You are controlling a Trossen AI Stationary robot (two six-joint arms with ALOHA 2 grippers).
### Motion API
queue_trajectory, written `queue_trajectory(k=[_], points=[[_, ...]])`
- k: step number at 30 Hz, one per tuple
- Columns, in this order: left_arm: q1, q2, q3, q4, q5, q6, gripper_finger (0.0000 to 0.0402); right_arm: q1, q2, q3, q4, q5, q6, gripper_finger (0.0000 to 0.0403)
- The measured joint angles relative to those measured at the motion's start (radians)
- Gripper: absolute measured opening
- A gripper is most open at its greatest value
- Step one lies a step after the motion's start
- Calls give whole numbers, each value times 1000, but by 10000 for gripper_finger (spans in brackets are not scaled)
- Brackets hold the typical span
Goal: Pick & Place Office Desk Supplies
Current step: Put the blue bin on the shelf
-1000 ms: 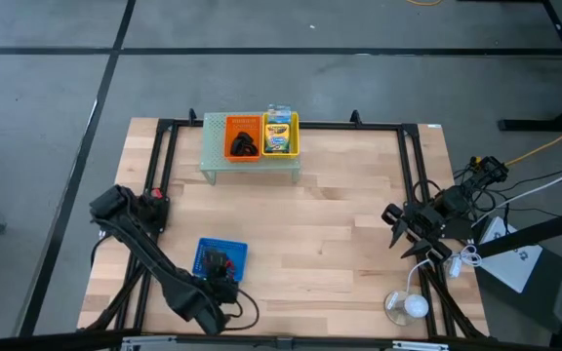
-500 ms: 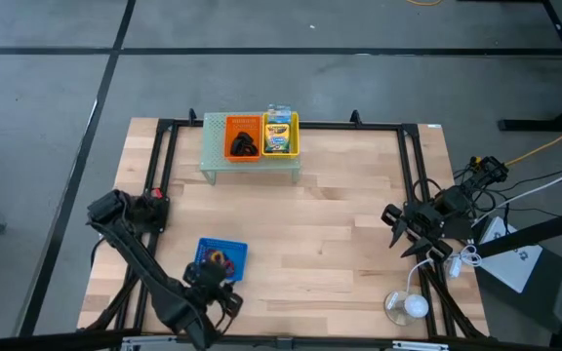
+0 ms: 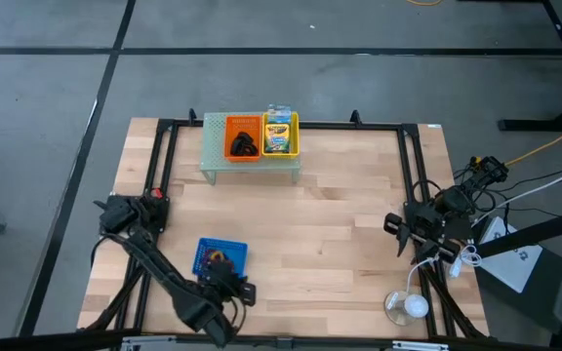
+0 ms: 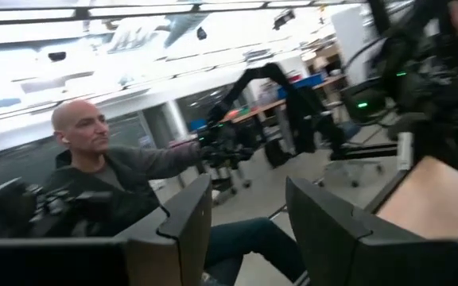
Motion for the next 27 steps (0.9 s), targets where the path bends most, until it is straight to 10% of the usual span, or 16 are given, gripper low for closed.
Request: queue_trajectory(k=[12, 27], points=[[74, 6, 155, -34, -74, 202, 139, 0, 0, 0, -2, -246, 80, 162], [134, 6, 183, -397, 322, 46, 139, 0, 0, 0, -31, -346, 158, 162]])
